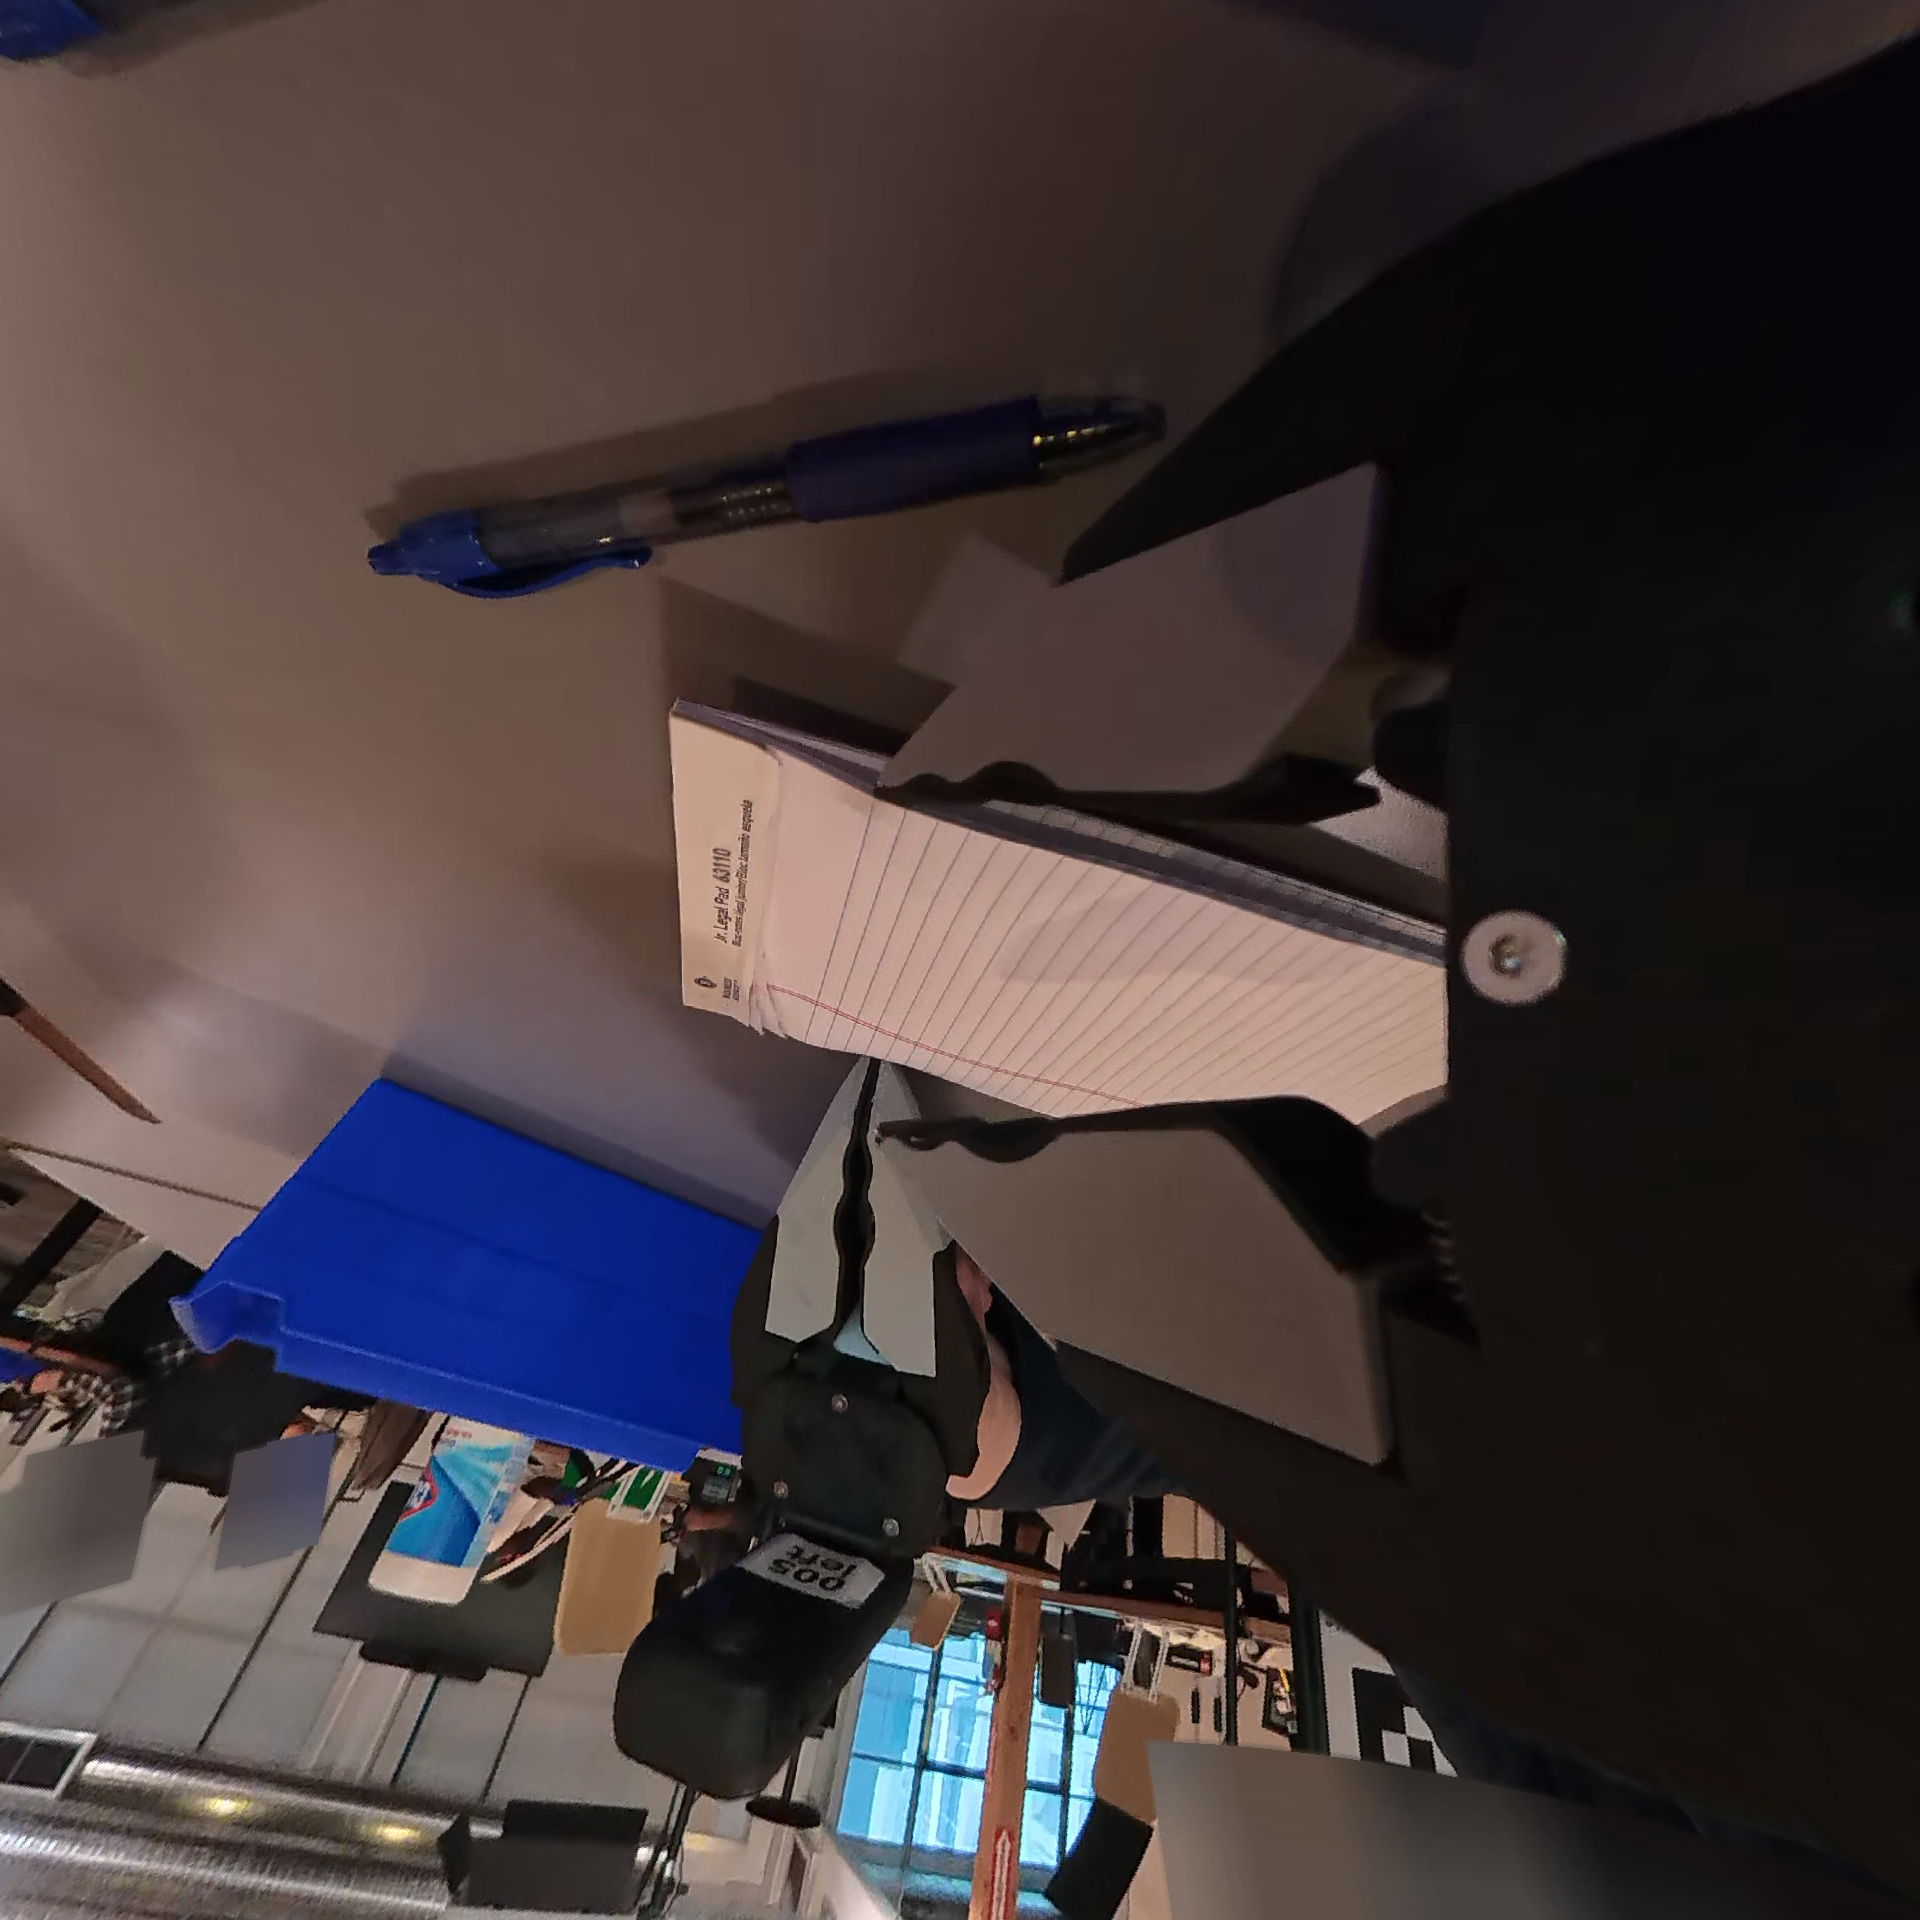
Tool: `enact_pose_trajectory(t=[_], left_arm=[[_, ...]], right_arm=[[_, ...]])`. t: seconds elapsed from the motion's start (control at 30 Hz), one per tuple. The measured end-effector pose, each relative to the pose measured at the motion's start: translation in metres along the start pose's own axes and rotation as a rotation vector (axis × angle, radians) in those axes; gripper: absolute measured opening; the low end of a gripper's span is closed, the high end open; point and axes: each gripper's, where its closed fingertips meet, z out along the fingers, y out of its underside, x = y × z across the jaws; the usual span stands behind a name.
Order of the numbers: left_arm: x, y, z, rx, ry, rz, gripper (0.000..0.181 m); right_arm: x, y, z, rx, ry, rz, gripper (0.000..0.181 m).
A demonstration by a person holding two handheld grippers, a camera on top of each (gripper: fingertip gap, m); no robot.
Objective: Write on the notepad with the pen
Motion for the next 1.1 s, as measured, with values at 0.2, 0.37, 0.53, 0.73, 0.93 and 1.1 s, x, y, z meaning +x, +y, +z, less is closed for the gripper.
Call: enact_pose_trajectory(t=[0.2,0.37,0.53,0.73,0.93,1.1], left_arm=[[0.000,0.000,0.000,0.001,0.001,-0.001,0.000],[0.000,0.001,0.000,0.000,0.001,-0.003,0.000],[-0.001,0.001,-0.001,-0.002,0.002,0.000,0.000],[-0.001,0.001,-0.001,-0.002,0.003,-0.004,0.000],[-0.006,0.003,-0.003,-0.005,-0.013,-0.008,0.000],[-0.006,0.003,-0.004,-0.007,-0.014,-0.006,0.000]], right_arm=[[-0.003,-0.001,-0.002,0.017,-0.012,-0.010,0.055],[-0.007,-0.004,-0.002,0.041,-0.034,-0.019,0.054],[-0.010,-0.006,-0.002,0.062,-0.046,-0.039,0.050],[0.016,0.005,0.005,0.015,0.112,-0.075,0.033],[0.024,0.012,0.015,0.010,0.176,-0.104,0.038],[0.005,-0.004,0.003,0.108,0.029,-0.049,0.020]])
